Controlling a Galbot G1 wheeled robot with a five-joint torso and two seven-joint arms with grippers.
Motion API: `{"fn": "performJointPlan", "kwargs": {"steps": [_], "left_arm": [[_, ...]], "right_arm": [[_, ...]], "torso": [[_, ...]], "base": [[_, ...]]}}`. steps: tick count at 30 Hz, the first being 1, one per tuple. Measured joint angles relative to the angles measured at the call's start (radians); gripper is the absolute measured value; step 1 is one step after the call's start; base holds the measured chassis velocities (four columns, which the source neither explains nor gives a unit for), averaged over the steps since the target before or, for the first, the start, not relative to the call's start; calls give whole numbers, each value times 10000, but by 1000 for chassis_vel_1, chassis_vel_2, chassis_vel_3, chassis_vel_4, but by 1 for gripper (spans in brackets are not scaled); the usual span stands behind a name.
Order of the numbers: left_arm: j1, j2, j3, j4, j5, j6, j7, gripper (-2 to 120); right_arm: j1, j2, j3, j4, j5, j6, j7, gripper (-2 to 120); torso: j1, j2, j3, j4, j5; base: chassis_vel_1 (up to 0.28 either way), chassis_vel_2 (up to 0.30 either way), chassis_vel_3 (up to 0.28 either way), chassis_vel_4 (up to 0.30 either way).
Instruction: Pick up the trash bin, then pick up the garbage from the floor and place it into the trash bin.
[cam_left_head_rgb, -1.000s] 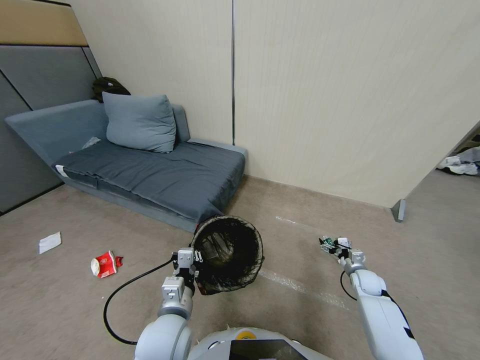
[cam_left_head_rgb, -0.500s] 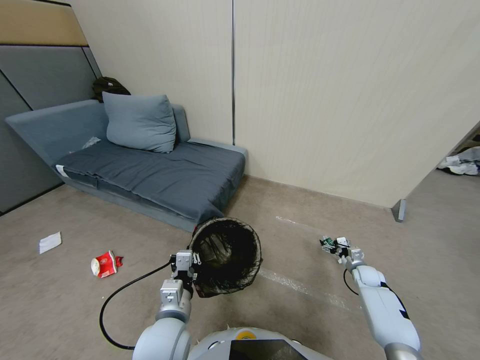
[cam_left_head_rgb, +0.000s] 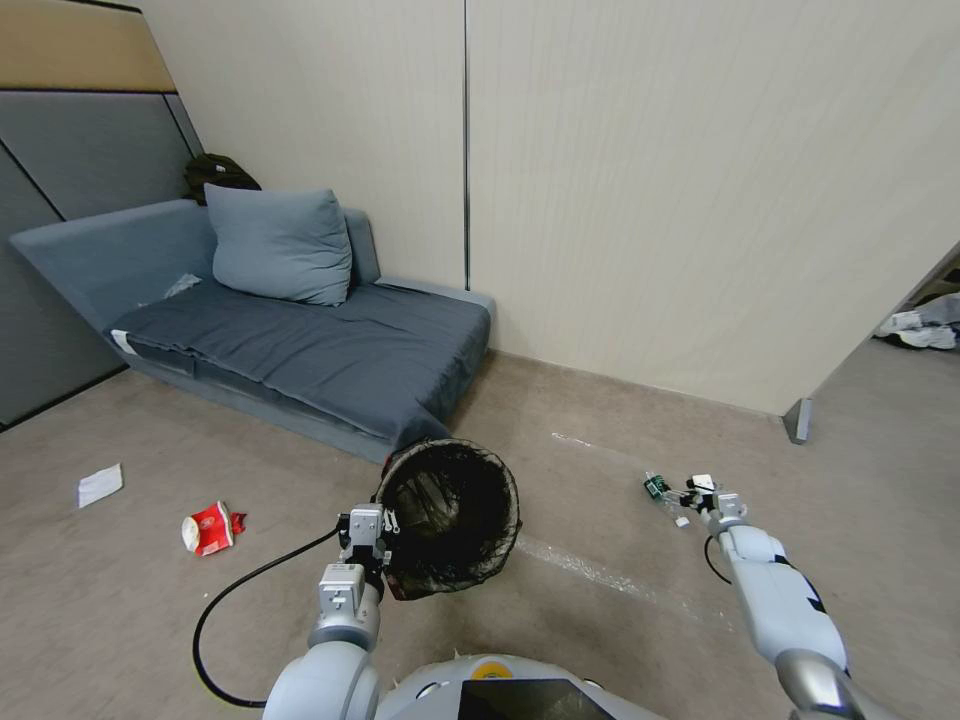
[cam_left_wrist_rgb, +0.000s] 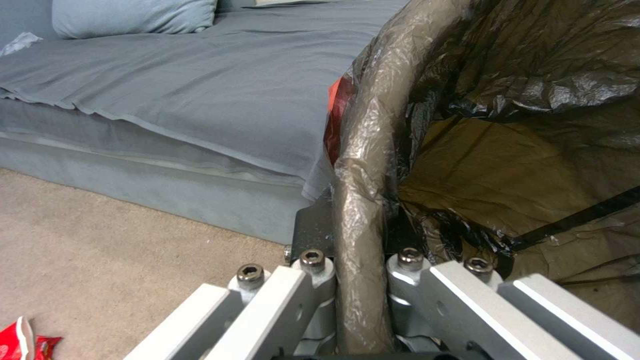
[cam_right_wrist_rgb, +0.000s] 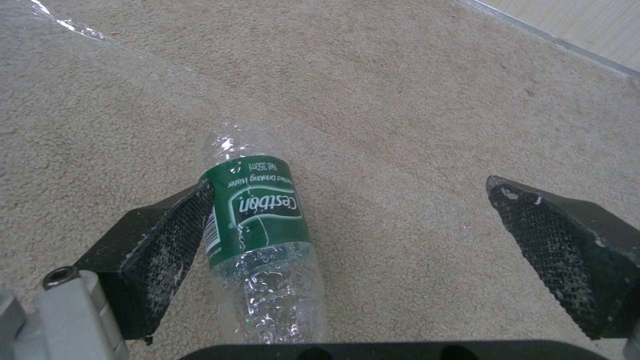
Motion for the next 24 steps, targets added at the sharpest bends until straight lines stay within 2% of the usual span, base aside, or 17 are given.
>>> {"fn": "performJointPlan", "kwargs": {"steps": [3,5,9,13,24], "left_arm": [[56,1,-8,-16,36,-29,-2,2],[82,1,-21,-52,60,-39,-2,2],[98,-16,-5,-54,128,-48,-2,2],[89,-33,18,-48,151,-72,-2,2],[117,-34,35,-58,189,-99,-2,2]], "right_arm": [[343,43,-16,-522,-26,2,61,100],[1095,208,-64,-1640,-104,2,208,100],[1598,435,-82,-2341,-159,-7,215,100],[1555,756,-81,-2312,-198,-57,197,100],[1514,1197,-25,-2474,-475,-29,223,100]], "torso": [[0,0,0,-4,-2],[0,0,0,3,3],[0,0,1,6,-5],[0,0,0,-3,0],[0,1,0,3,-1]], "base": [[0,0,0,0],[0,0,0,0],[0,0,0,0],[0,0,0,0],[0,0,0,0]]}}
